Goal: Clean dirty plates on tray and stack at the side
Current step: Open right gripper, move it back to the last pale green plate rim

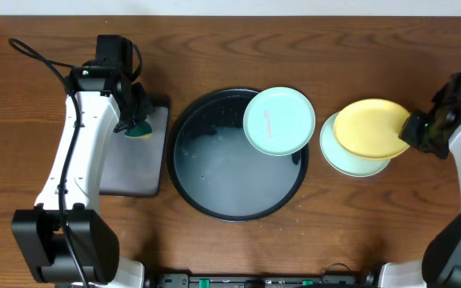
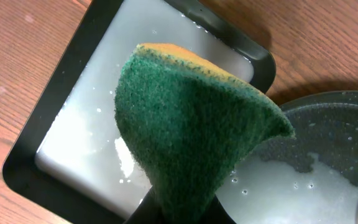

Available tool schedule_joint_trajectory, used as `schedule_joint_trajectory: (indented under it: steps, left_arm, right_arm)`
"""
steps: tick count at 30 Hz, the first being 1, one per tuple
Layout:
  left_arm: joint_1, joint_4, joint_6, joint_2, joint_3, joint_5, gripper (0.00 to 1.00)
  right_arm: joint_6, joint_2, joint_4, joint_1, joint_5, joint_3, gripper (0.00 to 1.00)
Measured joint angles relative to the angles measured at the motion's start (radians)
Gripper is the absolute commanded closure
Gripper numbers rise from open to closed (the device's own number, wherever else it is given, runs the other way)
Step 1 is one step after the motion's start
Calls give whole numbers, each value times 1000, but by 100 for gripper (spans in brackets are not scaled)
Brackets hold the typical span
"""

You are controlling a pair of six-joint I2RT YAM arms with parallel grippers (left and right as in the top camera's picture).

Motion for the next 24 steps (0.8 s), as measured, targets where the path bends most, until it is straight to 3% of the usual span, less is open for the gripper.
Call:
schedule_joint_trajectory:
  steps: [11, 17, 24]
  left_arm:
    - [0, 0, 0, 0, 0, 0, 92]
    - [0, 0, 0, 0, 0, 0, 92]
    - [0, 1, 0, 0, 0, 0, 92]
  right_arm:
    - [4, 16, 42, 102, -16, -16, 76]
    - [-12, 23, 101, 232, -85, -10, 62]
    - [-103, 232, 116, 336, -220, 212, 44]
